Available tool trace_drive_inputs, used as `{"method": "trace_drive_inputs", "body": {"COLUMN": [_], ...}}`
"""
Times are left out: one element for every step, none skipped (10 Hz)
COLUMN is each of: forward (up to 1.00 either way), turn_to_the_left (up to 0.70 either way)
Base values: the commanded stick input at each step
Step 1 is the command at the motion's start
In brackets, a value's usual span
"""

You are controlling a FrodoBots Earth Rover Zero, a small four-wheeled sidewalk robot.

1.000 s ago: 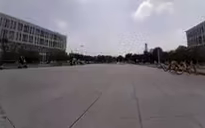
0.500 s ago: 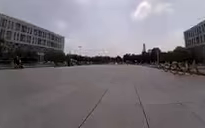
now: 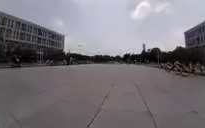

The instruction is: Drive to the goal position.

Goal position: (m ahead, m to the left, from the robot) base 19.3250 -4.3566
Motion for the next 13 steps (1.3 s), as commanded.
{"method": "trace_drive_inputs", "body": {"forward": [0.70, 0.70, 0.70, 0.70, 0.70, 0.70, 0.70, 0.70, 0.70, 0.70, 0.70, 0.70, 0.70], "turn_to_the_left": [0.00, 0.00, 0.00, 0.00, 0.00, 0.00, 0.00, 0.00, 0.00, 0.00, -0.08, -0.14, -0.14]}}
